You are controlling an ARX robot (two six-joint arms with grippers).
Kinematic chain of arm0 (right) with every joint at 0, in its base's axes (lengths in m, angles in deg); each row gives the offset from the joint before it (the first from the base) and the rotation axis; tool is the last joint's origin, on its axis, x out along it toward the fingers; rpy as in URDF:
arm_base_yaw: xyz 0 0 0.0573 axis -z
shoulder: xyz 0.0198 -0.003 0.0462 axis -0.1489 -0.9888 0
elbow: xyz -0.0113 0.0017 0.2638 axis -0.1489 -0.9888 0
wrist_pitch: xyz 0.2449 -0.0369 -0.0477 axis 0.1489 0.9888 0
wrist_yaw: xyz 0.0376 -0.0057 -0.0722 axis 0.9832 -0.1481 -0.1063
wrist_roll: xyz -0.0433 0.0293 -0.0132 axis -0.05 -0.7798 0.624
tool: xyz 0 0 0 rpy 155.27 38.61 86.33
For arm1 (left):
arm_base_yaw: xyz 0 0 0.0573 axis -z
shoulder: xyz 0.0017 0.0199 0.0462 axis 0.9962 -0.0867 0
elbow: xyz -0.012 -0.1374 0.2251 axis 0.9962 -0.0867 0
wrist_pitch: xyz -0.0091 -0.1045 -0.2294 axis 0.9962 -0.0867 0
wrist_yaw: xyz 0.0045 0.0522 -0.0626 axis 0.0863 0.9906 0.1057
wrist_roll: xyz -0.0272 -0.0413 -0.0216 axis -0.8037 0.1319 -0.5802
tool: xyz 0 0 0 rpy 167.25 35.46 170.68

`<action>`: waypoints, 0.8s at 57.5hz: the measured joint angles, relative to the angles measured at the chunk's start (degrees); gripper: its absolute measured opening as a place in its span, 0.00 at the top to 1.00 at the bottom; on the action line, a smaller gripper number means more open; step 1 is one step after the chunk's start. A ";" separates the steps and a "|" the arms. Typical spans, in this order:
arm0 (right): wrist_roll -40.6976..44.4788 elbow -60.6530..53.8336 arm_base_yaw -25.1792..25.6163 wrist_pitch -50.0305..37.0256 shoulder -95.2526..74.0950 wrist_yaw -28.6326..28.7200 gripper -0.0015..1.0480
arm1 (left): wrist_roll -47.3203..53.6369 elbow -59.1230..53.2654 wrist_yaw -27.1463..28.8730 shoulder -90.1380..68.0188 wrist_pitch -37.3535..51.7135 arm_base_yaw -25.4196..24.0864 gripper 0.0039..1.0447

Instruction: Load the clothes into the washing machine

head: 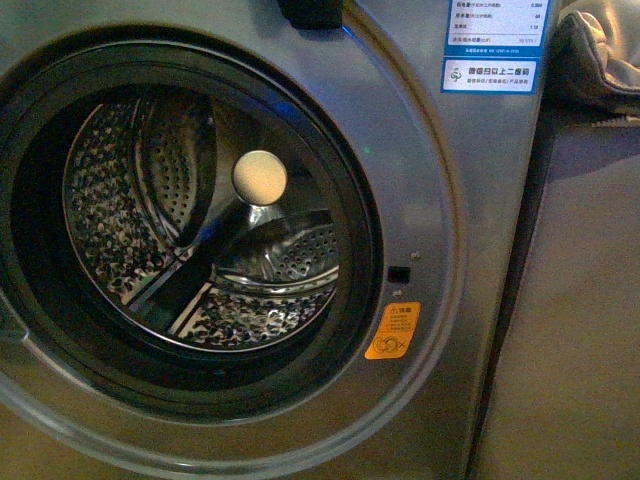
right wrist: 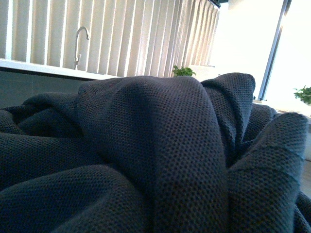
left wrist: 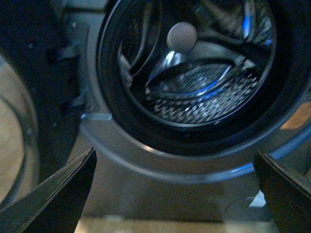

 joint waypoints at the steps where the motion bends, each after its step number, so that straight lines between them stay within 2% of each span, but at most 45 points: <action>1: 0.00 0.00 0.00 0.00 0.00 -0.02 0.78 | -0.96 0.09 -2.16 -1.11 2.99 -1.29 0.06; 10: 0.00 0.00 0.00 0.00 0.00 0.00 0.78 | -5.16 5.44 -12.83 -18.40 20.79 -9.64 0.06; 14: 0.00 0.00 0.00 0.00 0.00 0.00 0.78 | -6.45 10.51 -15.30 -25.81 25.94 -10.47 0.06; 21: 0.00 0.00 0.00 0.00 0.00 0.00 0.78 | -8.39 24.37 -21.46 -40.92 33.81 -8.87 0.06; 27: 0.00 0.00 0.00 0.00 0.00 0.00 0.78 | -10.62 31.85 -26.71 -48.76 38.86 -7.58 0.06; 46: 0.00 0.00 0.00 0.00 0.00 0.00 0.78 | -15.61 48.28 -35.23 -66.34 49.37 -2.62 0.06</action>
